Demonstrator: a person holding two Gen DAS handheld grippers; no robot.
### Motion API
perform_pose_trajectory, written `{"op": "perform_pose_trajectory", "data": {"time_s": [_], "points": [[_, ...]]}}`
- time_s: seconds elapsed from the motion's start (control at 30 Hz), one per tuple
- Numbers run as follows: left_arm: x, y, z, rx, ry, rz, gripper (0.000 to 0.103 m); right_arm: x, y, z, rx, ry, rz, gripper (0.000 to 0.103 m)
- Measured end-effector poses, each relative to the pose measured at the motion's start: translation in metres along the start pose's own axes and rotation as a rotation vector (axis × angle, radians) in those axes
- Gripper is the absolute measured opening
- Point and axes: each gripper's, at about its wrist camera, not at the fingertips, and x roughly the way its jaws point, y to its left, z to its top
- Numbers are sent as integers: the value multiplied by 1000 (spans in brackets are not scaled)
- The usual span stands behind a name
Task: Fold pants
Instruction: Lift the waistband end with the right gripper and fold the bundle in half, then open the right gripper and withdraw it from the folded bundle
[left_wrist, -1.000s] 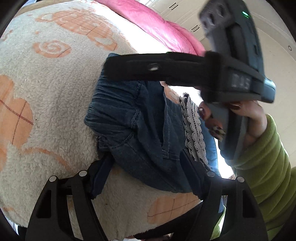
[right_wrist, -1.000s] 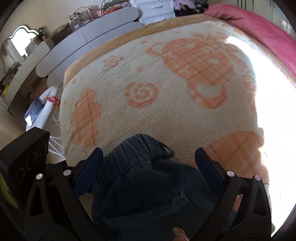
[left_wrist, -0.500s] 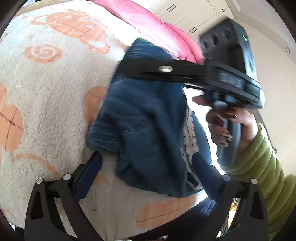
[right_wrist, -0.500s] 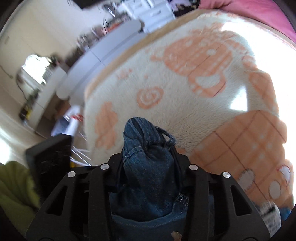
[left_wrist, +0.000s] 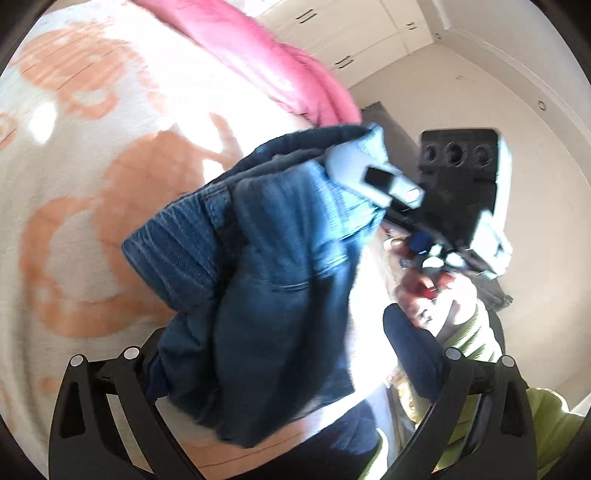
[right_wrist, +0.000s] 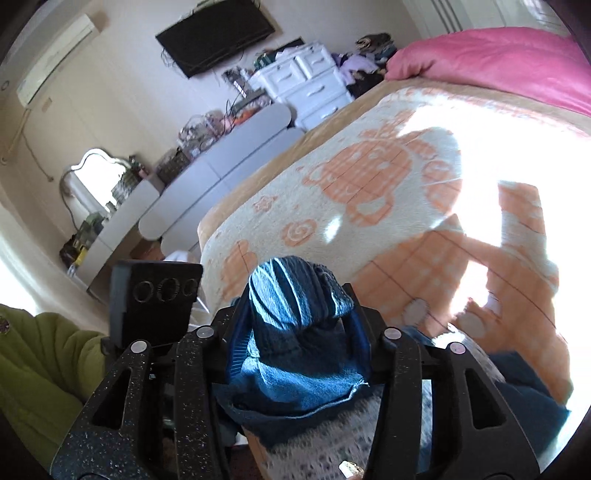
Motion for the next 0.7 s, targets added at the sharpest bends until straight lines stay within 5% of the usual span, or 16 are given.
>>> {"op": "perform_pose_trajectory", "data": {"time_s": [0.13,0.27,0.33,0.57,0.7], "points": [[17,-35,1,45,-3,-50,98,-39,-14,-18,50,-90,-50,56],[35,-61,-9,152,34,-38,98,-74,-36,-48,149,-86,-257,72],[40,-69,-19,206,71,-5,98,-82,-42,-65,180,-61,-335,73],[67,-62,-35,285,184,158,98,-71,-44,-87,191,-23,-395,73],[75,-55,-30,311,204,187,98,-47,-56,-98,163,141,-575,73]]}}
